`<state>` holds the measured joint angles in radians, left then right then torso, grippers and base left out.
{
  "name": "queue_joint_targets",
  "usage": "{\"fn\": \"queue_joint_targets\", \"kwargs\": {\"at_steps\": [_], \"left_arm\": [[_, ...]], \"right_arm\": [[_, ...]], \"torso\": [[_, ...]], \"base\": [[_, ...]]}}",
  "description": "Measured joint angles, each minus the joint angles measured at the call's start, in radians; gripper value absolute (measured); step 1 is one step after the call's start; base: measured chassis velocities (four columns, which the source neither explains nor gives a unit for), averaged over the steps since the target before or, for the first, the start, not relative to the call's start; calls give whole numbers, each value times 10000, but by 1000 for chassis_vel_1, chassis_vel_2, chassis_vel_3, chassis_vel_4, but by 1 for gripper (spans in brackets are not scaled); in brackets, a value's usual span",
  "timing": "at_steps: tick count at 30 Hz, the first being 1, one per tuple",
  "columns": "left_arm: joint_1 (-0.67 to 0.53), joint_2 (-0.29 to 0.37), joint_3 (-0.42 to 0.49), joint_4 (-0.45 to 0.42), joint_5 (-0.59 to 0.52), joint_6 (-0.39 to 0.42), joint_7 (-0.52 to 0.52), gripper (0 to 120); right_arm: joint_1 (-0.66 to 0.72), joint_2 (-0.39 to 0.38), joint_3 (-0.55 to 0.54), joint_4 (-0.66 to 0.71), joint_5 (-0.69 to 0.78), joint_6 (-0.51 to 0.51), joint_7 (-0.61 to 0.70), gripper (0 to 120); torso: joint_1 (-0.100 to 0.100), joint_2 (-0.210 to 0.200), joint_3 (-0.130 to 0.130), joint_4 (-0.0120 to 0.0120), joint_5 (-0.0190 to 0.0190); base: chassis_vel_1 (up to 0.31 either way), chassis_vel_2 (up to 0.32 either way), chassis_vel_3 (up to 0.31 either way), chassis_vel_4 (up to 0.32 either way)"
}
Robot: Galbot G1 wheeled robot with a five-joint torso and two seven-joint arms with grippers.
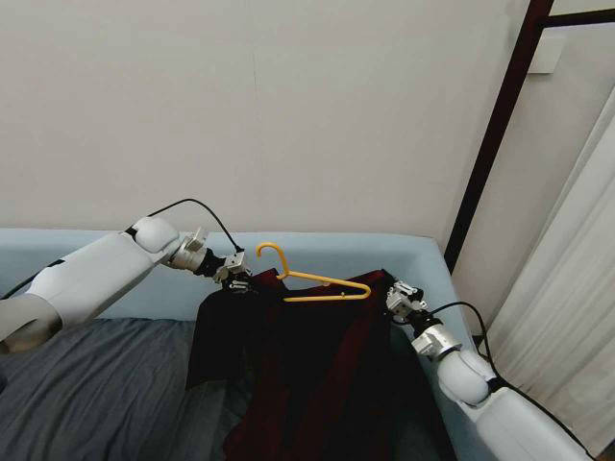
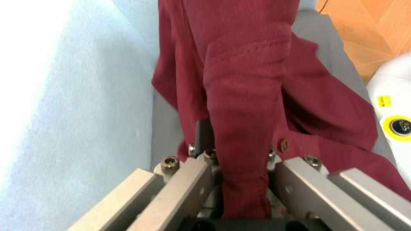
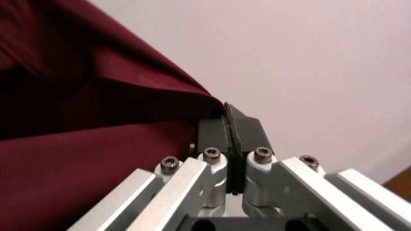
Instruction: Pick up the clothes from the sofa and hang them on the clothes hanger.
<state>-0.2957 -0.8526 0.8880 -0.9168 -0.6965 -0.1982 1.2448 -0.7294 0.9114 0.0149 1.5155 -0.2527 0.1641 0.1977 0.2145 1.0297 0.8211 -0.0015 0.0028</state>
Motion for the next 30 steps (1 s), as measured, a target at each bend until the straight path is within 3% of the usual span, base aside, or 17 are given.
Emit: {"fn": "queue_joint_targets", "kwargs": {"at_steps": [15,30], "left_arm": [[-113,261,278,-763,372,189,-424,0],[-405,29,725,-654,587,401,-1518,0]], "right_arm": [[-442,-1457,488,2546,1321,-1120,-42,0],[-1086,-1696,905,4236,1685,-1593,83,0]], "torso": [[0,0,0,1,-1],[-1,0,0,1,-1]], "base": [[0,0,0,0],[0,0,0,0]]}}
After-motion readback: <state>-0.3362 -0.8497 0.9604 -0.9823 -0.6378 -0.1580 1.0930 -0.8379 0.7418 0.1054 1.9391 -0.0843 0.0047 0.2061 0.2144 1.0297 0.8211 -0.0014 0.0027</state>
